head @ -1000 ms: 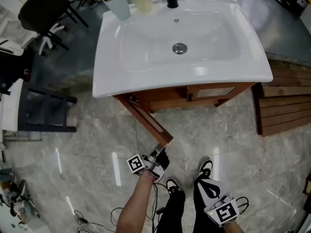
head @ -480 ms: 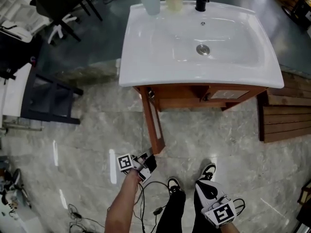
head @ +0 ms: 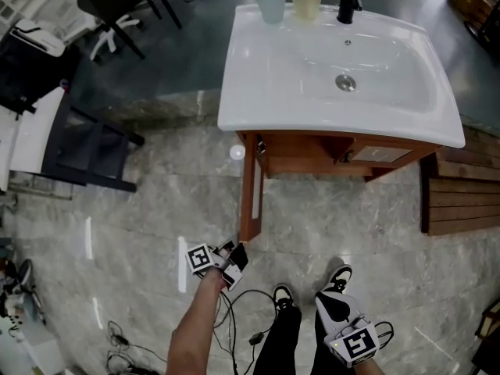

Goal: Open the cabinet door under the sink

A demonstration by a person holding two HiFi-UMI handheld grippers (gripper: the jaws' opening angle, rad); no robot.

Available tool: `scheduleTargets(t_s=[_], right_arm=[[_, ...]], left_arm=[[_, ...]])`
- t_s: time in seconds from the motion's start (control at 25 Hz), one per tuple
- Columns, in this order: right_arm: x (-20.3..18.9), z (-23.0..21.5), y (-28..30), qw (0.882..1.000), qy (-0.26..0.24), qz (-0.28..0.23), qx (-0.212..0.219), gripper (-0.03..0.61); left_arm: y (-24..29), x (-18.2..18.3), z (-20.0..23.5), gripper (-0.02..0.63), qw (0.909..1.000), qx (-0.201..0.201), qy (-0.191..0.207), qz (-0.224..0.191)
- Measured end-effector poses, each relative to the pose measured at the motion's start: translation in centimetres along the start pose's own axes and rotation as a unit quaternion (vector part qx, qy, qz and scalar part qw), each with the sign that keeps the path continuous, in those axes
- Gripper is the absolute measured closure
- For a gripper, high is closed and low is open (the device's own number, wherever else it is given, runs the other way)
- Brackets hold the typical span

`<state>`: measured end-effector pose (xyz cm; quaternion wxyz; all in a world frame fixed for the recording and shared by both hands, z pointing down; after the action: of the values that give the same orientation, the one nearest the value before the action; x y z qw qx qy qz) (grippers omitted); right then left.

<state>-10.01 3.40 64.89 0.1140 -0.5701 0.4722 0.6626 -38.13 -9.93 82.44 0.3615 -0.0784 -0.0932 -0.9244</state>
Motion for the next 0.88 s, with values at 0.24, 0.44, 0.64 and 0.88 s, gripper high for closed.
scheduleTargets(t_s=[0.24, 0.44, 0.64, 0.88], right_arm=[[1.0, 0.3, -0.2, 1.000, -0.013, 0.004, -0.007, 0.577], [1.7, 0.7, -0.4, 0.999, -0.031, 0.016, -0.009, 0.577], [1.2, 0.4, -0.6, 1.000, -0.019, 0.007, -0.023, 0.577], [1.5, -0.5, -2.0, 0.999, -0.034, 0.026, -0.026, 0.577]], left_arm=[[-1.0, -0.4, -0.6, 0.508, 0.9987, -0.005, 0.030, -0.041], [-4.6, -3.1, -0.2, 0.601, 0.9951, 0.004, 0.046, -0.087], [-7.7, -8.0, 0.7, 0.597, 0.9617, 0.136, 0.230, -0.061], [-3.0, -14.8, -1.0, 0.595, 0.9255, 0.166, 0.340, -0.027]])
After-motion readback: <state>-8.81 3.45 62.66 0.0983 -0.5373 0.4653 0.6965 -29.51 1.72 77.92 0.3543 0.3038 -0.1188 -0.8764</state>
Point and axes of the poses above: the fingertips, and each gripper's own axes: y forward along the fingers, z to its left, x out of its top, the point moved 6 cm from there along -y, backward along the fingers, and after that the axes turned 12 degrees about -y, right-handed, at the moved point
